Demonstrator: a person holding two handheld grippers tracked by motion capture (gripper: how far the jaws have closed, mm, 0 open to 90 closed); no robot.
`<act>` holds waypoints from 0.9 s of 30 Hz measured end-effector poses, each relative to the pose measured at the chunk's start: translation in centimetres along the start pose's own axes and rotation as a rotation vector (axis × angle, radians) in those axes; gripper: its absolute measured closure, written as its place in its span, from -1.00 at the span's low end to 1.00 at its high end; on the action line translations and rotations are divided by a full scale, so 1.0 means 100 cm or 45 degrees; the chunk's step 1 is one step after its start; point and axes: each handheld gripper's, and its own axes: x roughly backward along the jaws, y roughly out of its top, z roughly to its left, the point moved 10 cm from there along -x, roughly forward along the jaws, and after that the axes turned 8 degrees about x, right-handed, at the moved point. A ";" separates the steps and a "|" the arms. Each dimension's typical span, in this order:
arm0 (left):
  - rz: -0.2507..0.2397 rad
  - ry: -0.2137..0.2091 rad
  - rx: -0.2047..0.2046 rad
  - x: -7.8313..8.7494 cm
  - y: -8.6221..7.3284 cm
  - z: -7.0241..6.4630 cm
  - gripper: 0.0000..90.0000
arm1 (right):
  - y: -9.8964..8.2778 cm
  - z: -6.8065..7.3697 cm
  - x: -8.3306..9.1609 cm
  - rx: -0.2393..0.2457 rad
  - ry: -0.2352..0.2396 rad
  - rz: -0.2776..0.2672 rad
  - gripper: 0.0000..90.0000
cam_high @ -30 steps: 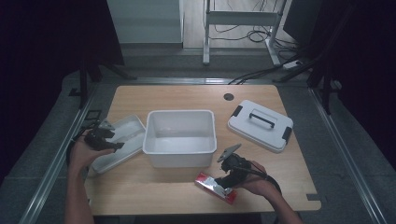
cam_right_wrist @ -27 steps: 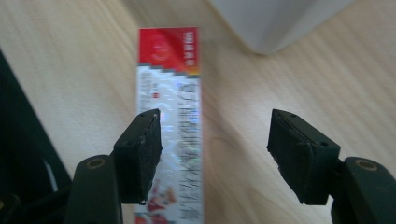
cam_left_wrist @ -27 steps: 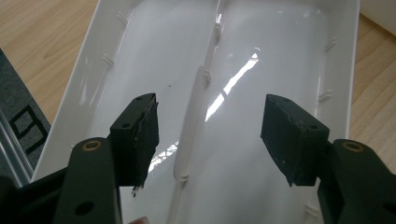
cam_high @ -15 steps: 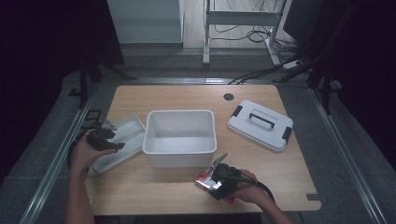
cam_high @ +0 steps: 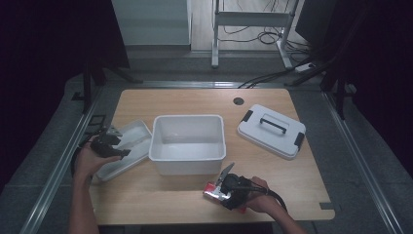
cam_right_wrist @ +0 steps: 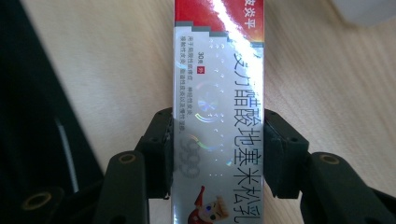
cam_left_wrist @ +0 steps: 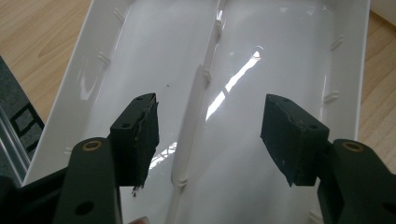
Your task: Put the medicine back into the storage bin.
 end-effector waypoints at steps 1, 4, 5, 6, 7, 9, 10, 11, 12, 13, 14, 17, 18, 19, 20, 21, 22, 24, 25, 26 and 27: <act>0.006 0.001 -0.006 0.000 -0.001 0.001 -0.18 | 0.001 0.001 0.005 0.011 0.004 -0.011 0.13; 0.004 0.000 -0.001 0.000 -0.001 0.001 -0.18 | 0.006 0.000 0.025 0.037 0.000 -0.068 0.13; 0.002 -0.001 0.003 0.000 -0.001 0.001 -0.18 | 0.008 0.000 0.031 0.044 -0.001 -0.082 0.13; 0.001 -0.003 0.002 0.000 -0.001 0.000 -0.18 | 0.010 -0.001 0.038 0.050 -0.004 -0.105 0.13; 0.001 -0.003 0.002 0.000 -0.001 0.000 -0.18 | 0.012 -0.002 0.046 0.049 -0.008 -0.123 0.13; 0.003 -0.004 0.001 0.000 -0.001 0.000 -0.18 | 0.016 -0.005 0.061 0.058 -0.012 -0.161 0.13; 0.005 -0.005 0.001 -0.001 -0.001 0.000 -0.18 | 0.018 -0.007 0.069 0.063 -0.014 -0.182 0.14; 0.007 -0.007 0.000 -0.001 -0.001 0.000 -0.18 | 0.020 -0.009 0.076 0.071 -0.017 -0.199 0.13; 0.007 -0.007 0.000 -0.002 -0.001 0.000 -0.18 | 0.023 -0.011 0.084 0.079 -0.017 -0.217 0.14; 0.008 -0.008 0.000 -0.002 -0.001 0.000 -0.18 | 0.026 -0.012 0.091 0.088 -0.021 -0.234 0.13; 0.009 -0.009 0.000 -0.002 -0.001 0.000 -0.18 | 0.030 -0.015 0.100 0.103 -0.023 -0.255 0.14; 0.009 -0.010 0.001 -0.003 -0.001 -0.001 -0.18 | 0.040 -0.022 0.117 0.130 -0.039 -0.289 0.14; 0.010 -0.011 -0.001 -0.003 -0.001 -0.001 -0.17 | 0.045 -0.026 0.124 0.140 -0.046 -0.300 0.13; 0.010 -0.011 -0.004 -0.003 -0.001 -0.001 -0.18 | 0.049 -0.029 0.129 0.151 -0.056 -0.308 0.14; 0.010 -0.012 -0.004 -0.003 -0.001 -0.001 -0.17 | 0.053 -0.033 0.133 0.159 -0.063 -0.312 0.14; 0.009 -0.012 -0.003 -0.003 -0.001 -0.001 -0.18 | 0.056 -0.036 0.137 0.161 -0.064 -0.315 0.14; 0.008 -0.012 -0.003 -0.003 -0.001 -0.001 -0.17 | 0.061 -0.040 0.140 0.176 -0.071 -0.325 0.13; 0.008 -0.013 -0.002 -0.003 -0.001 -0.001 -0.17 | 0.067 -0.045 0.145 0.182 -0.079 -0.324 0.14; 0.009 -0.013 -0.003 -0.003 -0.002 0.000 -0.17 | 0.070 -0.050 0.147 0.185 -0.086 -0.324 0.14; 0.013 -0.013 -0.008 -0.003 -0.002 0.000 -0.17 | 0.073 -0.054 0.148 0.179 -0.089 -0.318 0.14; 0.013 -0.013 -0.007 -0.003 -0.002 0.000 -0.17 | 0.075 -0.059 0.149 0.175 -0.093 -0.315 0.14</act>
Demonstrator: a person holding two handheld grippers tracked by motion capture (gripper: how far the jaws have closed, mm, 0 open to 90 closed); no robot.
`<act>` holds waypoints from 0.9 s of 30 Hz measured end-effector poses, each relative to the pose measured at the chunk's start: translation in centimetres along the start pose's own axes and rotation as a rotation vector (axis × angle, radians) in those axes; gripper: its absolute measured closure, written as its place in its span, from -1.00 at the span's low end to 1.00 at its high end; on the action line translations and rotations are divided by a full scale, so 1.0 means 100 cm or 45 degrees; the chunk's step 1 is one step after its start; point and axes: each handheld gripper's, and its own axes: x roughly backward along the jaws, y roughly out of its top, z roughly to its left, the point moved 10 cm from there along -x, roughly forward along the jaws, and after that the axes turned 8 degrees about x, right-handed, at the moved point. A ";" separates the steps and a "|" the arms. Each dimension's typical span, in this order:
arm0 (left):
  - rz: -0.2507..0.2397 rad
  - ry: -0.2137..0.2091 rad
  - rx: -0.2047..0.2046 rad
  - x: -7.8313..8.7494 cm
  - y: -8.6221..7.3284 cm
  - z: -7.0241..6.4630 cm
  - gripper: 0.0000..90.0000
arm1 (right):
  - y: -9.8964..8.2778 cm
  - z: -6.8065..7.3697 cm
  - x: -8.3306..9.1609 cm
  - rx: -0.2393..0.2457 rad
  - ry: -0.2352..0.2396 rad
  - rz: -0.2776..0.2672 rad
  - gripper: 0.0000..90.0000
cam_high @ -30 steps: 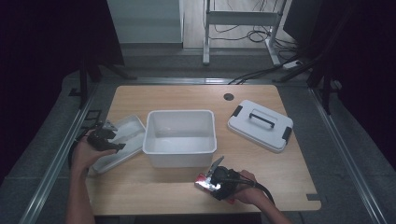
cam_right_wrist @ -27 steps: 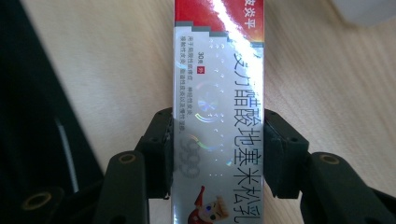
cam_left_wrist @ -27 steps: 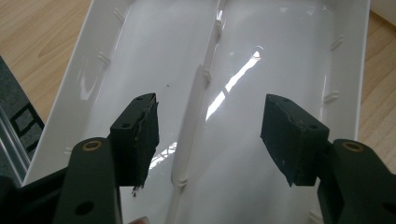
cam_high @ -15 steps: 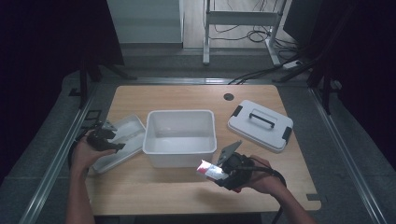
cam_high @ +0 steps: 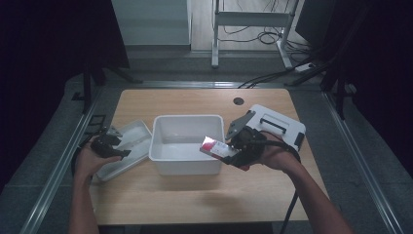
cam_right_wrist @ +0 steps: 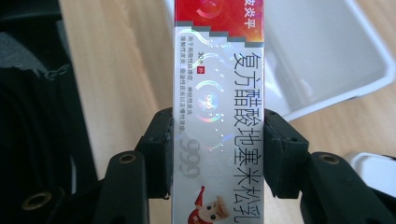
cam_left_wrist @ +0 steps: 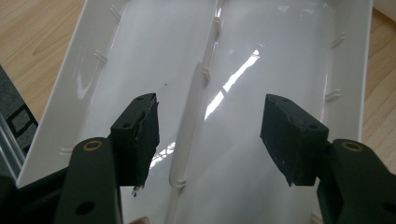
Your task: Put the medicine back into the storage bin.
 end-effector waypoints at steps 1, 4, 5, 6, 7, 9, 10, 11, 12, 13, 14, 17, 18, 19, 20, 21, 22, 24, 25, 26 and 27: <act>-0.001 0.000 0.004 0.000 0.000 0.000 -0.17 | 0.001 -0.003 0.000 -0.002 0.001 -0.002 0.13; -0.001 -0.001 0.002 -0.002 0.000 0.000 -0.17 | 0.005 -0.016 -0.003 0.000 -0.003 0.001 0.13; -0.006 0.001 0.001 -0.002 0.000 0.000 -0.17 | 0.007 -0.019 -0.004 0.003 -0.005 0.000 0.13; -0.009 0.002 0.000 -0.002 0.001 0.000 -0.16 | 0.008 -0.022 -0.005 0.001 -0.003 -0.004 0.13; -0.012 0.002 -0.002 -0.001 0.001 0.000 -0.16 | 0.010 -0.025 -0.005 0.006 -0.004 -0.009 0.13; -0.013 0.002 -0.004 -0.001 0.001 -0.001 -0.16 | 0.012 -0.031 -0.007 0.012 -0.006 -0.008 0.13; -0.013 0.002 -0.004 -0.001 0.001 -0.001 -0.16 | 0.013 -0.033 -0.008 0.015 -0.005 -0.007 0.13; -0.012 0.000 -0.005 -0.001 0.001 -0.001 -0.16 | 0.014 -0.036 -0.009 0.016 -0.006 -0.007 0.13; -0.011 0.000 -0.005 -0.001 0.001 -0.001 -0.16 | 0.016 -0.038 -0.010 0.016 -0.005 -0.007 0.13; -0.011 0.001 -0.004 -0.002 0.001 -0.001 -0.16 | 0.017 -0.040 -0.011 0.022 -0.005 -0.005 0.13; -0.010 0.000 -0.004 -0.002 0.001 -0.001 -0.16 | 0.018 -0.041 -0.013 0.026 -0.001 -0.009 0.13; -0.008 -0.002 -0.006 -0.003 0.001 -0.001 -0.16 | 0.020 -0.045 -0.018 0.039 0.006 -0.004 0.13; -0.007 -0.002 -0.006 -0.003 0.001 -0.001 -0.16 | 0.020 -0.046 -0.019 0.042 0.009 -0.001 0.13; -0.007 -0.002 -0.006 -0.003 0.001 -0.001 -0.16 | 0.020 -0.047 -0.021 0.044 0.010 0.003 0.13; -0.007 -0.002 -0.006 -0.003 0.001 -0.001 -0.16 | 0.020 -0.047 -0.021 0.044 0.010 0.003 0.13; -0.006 -0.001 -0.007 -0.003 0.001 -0.001 -0.16 | 0.019 -0.049 -0.024 0.052 0.011 0.010 0.13; -0.005 -0.002 -0.006 -0.003 0.001 -0.001 -0.16 | 0.019 -0.050 -0.025 0.055 0.013 0.012 0.13; -0.002 -0.005 -0.008 -0.004 0.001 -0.001 -0.16 | 0.020 -0.052 -0.027 0.059 0.014 0.015 0.13; -0.002 -0.003 -0.007 -0.004 0.001 -0.002 -0.16 | 0.020 -0.053 -0.028 0.062 0.013 0.016 0.13; -0.005 -0.003 -0.004 -0.004 0.001 -0.002 -0.16 | 0.020 -0.054 -0.029 0.064 0.011 0.019 0.13; 0.001 -0.003 -0.012 -0.005 0.001 -0.002 -0.16 | 0.021 -0.055 -0.030 0.066 0.010 0.020 0.13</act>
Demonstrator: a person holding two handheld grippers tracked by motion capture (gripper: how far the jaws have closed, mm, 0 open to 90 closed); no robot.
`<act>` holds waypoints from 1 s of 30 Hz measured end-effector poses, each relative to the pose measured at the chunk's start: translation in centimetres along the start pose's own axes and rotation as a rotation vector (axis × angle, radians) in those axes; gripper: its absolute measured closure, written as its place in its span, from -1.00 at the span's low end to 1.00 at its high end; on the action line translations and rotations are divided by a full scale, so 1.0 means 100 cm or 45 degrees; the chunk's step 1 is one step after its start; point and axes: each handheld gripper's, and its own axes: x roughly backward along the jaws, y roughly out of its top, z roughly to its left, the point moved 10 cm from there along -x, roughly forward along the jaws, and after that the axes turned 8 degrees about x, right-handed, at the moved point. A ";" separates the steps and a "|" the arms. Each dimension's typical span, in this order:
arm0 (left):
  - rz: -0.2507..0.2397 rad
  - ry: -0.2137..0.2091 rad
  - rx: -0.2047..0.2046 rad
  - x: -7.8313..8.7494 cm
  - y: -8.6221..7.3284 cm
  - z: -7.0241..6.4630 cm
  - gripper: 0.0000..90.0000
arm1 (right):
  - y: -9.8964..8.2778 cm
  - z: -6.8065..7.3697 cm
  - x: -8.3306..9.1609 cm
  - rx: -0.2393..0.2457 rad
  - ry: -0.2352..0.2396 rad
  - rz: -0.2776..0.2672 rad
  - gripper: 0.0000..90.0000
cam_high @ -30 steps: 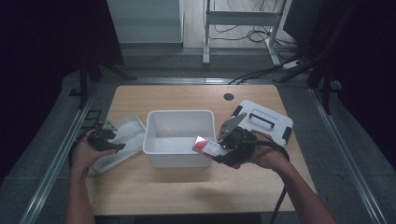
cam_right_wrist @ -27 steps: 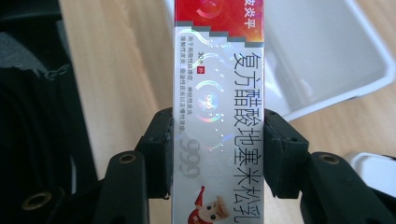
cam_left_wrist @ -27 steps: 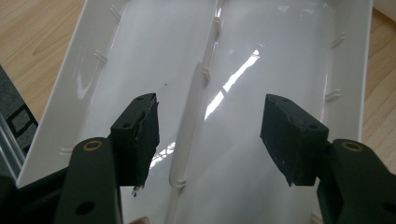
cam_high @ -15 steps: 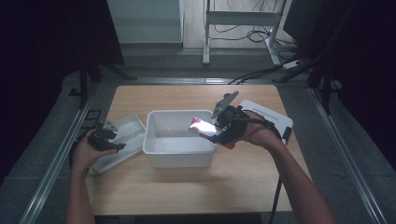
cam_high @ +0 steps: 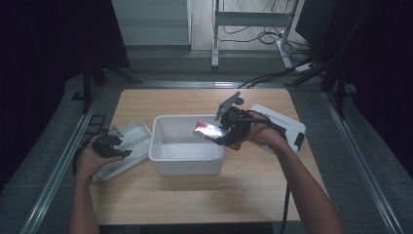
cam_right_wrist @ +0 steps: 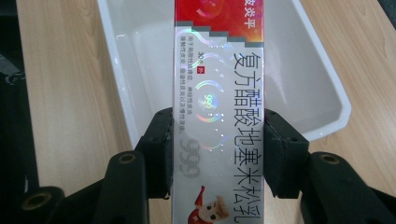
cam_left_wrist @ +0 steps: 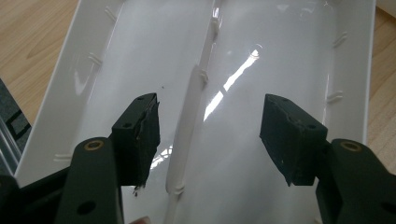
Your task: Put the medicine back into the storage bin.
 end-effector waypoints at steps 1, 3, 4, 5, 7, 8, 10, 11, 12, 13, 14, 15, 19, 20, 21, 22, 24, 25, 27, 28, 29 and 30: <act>-0.002 -0.003 0.007 0.000 0.000 -0.001 -0.16 | 0.001 -0.001 -0.001 0.002 0.002 -0.003 0.13; 0.001 -0.005 0.005 -0.001 0.000 -0.001 -0.16 | 0.003 -0.003 -0.003 0.009 0.006 -0.002 0.13; 0.002 -0.005 0.004 -0.001 0.000 -0.001 -0.16 | 0.004 -0.005 -0.004 0.014 0.007 0.000 0.13; 0.004 -0.006 0.003 -0.002 0.000 -0.001 -0.16 | 0.005 -0.006 -0.006 0.019 0.007 0.003 0.13; 0.005 -0.004 0.002 -0.002 0.000 -0.001 -0.16 | 0.008 -0.008 -0.009 0.029 0.014 0.004 0.13; 0.005 -0.005 0.002 -0.002 0.000 -0.001 -0.16 | 0.009 -0.009 -0.010 0.035 0.014 0.007 0.13; 0.005 -0.005 0.002 -0.002 0.000 -0.001 -0.16 | 0.013 -0.010 -0.013 0.051 0.021 0.008 0.13; 0.005 -0.005 0.002 -0.002 0.000 -0.001 -0.16 | 0.014 -0.010 -0.014 0.056 0.025 0.009 0.13; 0.004 -0.005 0.002 -0.002 0.000 -0.001 -0.16 | 0.016 -0.010 -0.016 0.064 0.029 0.012 0.13; 0.004 -0.007 0.004 -0.002 0.000 -0.001 -0.16 | 0.017 -0.010 -0.018 0.077 0.035 0.016 0.13; 0.009 -0.006 -0.001 -0.002 -0.001 0.000 -0.16 | 0.018 -0.009 -0.019 0.084 0.040 0.019 0.13; 0.003 -0.006 0.006 -0.002 -0.001 -0.001 -0.16 | 0.020 -0.009 -0.021 0.090 0.047 0.020 0.13; 0.004 -0.006 0.004 -0.002 -0.001 0.000 -0.16 | 0.022 -0.007 -0.029 0.114 0.061 0.034 0.13; 0.004 -0.007 0.004 -0.002 -0.001 0.000 -0.16 | 0.023 -0.007 -0.031 0.121 0.065 0.036 0.13; 0.005 -0.007 0.002 -0.002 -0.001 0.000 -0.16 | 0.024 -0.006 -0.032 0.123 0.070 0.037 0.13; 0.004 -0.006 0.004 -0.002 -0.001 0.000 -0.16 | 0.024 -0.006 -0.034 0.129 0.073 0.039 0.13; 0.005 -0.006 0.003 -0.002 -0.001 0.000 -0.16 | 0.026 -0.005 -0.038 0.139 0.083 0.043 0.13; 0.011 -0.007 -0.003 -0.002 -0.001 0.000 -0.16 | 0.026 -0.005 -0.040 0.145 0.086 0.048 0.13; 0.010 -0.007 -0.003 -0.002 -0.001 0.000 -0.16 | 0.027 -0.003 -0.043 0.147 0.095 0.059 0.13; 0.005 -0.007 0.002 -0.003 -0.001 0.000 -0.16 | 0.028 -0.004 -0.045 0.158 0.096 0.059 0.13; 0.005 -0.007 0.003 -0.003 -0.001 0.000 -0.16 | 0.028 -0.003 -0.047 0.159 0.100 0.062 0.13; 0.010 -0.008 -0.002 -0.003 -0.001 0.000 -0.16 | 0.028 -0.003 -0.049 0.163 0.104 0.065 0.13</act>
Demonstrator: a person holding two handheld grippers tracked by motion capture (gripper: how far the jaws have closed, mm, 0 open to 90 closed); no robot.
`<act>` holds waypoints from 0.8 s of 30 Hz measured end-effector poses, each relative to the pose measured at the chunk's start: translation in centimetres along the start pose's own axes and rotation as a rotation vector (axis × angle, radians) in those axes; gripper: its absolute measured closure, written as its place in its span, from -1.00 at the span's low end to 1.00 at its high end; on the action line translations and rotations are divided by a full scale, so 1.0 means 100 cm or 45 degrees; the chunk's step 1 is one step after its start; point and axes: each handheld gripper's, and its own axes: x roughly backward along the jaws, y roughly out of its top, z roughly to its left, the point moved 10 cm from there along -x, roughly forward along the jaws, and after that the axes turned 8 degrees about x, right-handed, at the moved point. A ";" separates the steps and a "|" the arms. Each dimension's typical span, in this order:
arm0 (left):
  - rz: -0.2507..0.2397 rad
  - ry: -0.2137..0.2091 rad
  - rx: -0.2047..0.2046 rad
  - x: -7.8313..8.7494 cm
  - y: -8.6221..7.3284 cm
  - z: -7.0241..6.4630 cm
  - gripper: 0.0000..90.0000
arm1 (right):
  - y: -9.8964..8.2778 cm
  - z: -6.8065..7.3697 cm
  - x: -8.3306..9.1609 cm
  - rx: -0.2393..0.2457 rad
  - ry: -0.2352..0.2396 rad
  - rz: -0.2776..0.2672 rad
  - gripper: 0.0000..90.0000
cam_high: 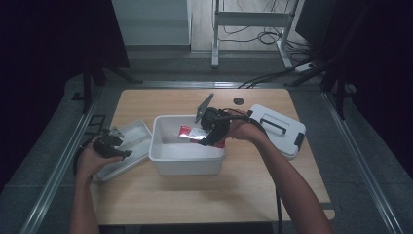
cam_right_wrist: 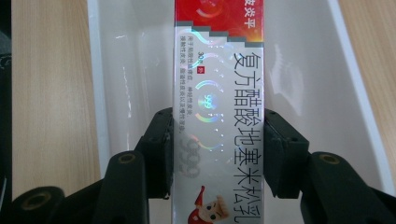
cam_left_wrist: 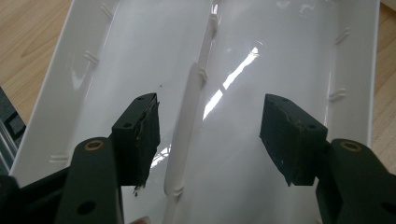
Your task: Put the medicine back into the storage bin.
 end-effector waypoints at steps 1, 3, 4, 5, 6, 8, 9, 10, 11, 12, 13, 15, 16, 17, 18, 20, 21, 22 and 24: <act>-0.003 -0.001 0.004 0.000 0.000 0.000 -0.16 | 0.000 0.001 -0.002 0.000 0.005 0.005 0.13; -0.001 0.000 0.004 -0.001 0.000 0.000 -0.16 | 0.001 0.001 -0.006 0.009 0.013 0.010 0.13; -0.001 0.000 0.007 -0.001 -0.001 0.000 -0.16 | 0.002 0.001 -0.008 0.016 0.013 0.010 0.13; 0.000 0.000 0.007 -0.001 -0.001 0.000 -0.16 | 0.002 0.001 -0.009 0.013 0.018 0.015 0.13; 0.000 0.000 0.006 -0.001 -0.001 0.000 -0.16 | 0.002 0.002 -0.011 0.018 0.023 0.015 0.13; 0.002 0.001 0.002 -0.001 -0.001 0.000 -0.16 | 0.002 0.002 -0.014 0.022 0.028 0.020 0.13; 0.004 0.000 0.000 -0.002 -0.001 0.000 -0.16 | 0.002 0.003 -0.015 0.023 0.030 0.022 0.13; 0.006 -0.001 -0.001 -0.002 -0.001 0.000 -0.16 | 0.002 0.003 -0.017 0.026 0.035 0.023 0.13; 0.007 -0.002 0.000 -0.002 -0.001 0.000 -0.16 | 0.002 0.003 -0.018 0.029 0.038 0.022 0.13; 0.008 -0.002 0.000 -0.002 -0.001 0.000 -0.16 | 0.001 0.004 -0.019 0.035 0.039 0.025 0.13; 0.009 -0.002 -0.001 -0.002 -0.001 0.000 -0.16 | 0.001 0.004 -0.020 0.035 0.043 0.032 0.13; 0.009 -0.002 -0.001 -0.002 -0.002 0.000 -0.16 | -0.001 0.006 -0.023 0.037 0.050 0.038 0.13; 0.009 -0.002 -0.001 -0.002 -0.002 0.000 -0.16 | -0.001 0.006 -0.024 0.039 0.054 0.040 0.13; 0.009 -0.002 -0.001 -0.002 -0.002 0.000 -0.16 | -0.001 0.007 -0.026 0.041 0.056 0.038 0.13; 0.009 -0.002 -0.001 -0.002 -0.002 0.000 -0.16 | -0.002 0.007 -0.027 0.041 0.061 0.039 0.13; 0.008 -0.003 0.001 -0.002 -0.002 0.000 -0.16 | -0.003 0.009 -0.030 0.043 0.070 0.048 0.13; 0.009 -0.002 0.002 -0.002 -0.002 0.000 -0.16 | -0.003 0.010 -0.032 0.048 0.075 0.051 0.13; 0.010 -0.002 0.001 -0.003 -0.002 0.000 -0.16 | -0.004 0.010 -0.034 0.049 0.079 0.058 0.13; 0.011 -0.002 0.001 -0.003 -0.002 0.001 -0.16 | -0.005 0.011 -0.036 0.049 0.085 0.060 0.13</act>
